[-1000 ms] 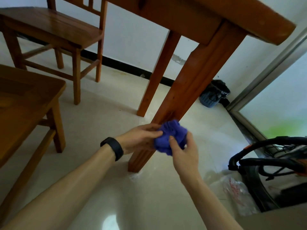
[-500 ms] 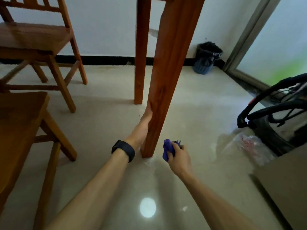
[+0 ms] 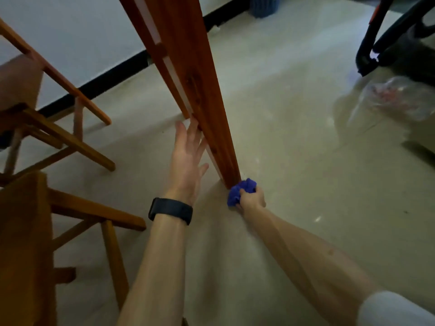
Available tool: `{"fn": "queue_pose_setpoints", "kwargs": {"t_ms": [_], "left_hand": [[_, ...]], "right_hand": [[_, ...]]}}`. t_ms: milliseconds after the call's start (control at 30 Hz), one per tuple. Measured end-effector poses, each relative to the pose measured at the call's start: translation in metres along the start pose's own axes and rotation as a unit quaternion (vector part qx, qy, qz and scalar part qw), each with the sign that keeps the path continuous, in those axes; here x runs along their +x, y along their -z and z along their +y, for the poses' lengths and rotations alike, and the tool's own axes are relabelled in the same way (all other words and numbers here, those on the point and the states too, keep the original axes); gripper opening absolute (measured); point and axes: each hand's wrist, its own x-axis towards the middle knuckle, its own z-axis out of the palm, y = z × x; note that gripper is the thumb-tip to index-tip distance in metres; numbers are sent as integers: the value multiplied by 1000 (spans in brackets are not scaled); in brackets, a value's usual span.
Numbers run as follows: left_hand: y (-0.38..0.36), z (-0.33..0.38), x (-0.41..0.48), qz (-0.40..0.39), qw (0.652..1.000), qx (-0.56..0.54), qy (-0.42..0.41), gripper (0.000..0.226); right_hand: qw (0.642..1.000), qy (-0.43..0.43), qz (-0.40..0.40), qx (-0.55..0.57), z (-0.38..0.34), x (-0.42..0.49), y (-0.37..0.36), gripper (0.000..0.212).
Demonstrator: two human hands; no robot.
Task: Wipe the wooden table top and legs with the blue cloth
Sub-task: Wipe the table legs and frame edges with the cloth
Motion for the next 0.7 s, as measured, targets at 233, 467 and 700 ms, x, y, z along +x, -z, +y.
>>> {"fn": "queue_pose_setpoints", "kwargs": {"t_ms": [233,467,700], "left_hand": [[0,5,4,36,999,10,-1,61],[-18,-36,13,119,990,70,36,42],[-71,-141,-48,-83,908,220,346,59]], "right_hand": [[976,-74,-91,186,-62,-52,-25,42],[990,-37,-134,13,-69,-50,85,45],[981,-108,-113,-114,-49,-92,158,36]]}}
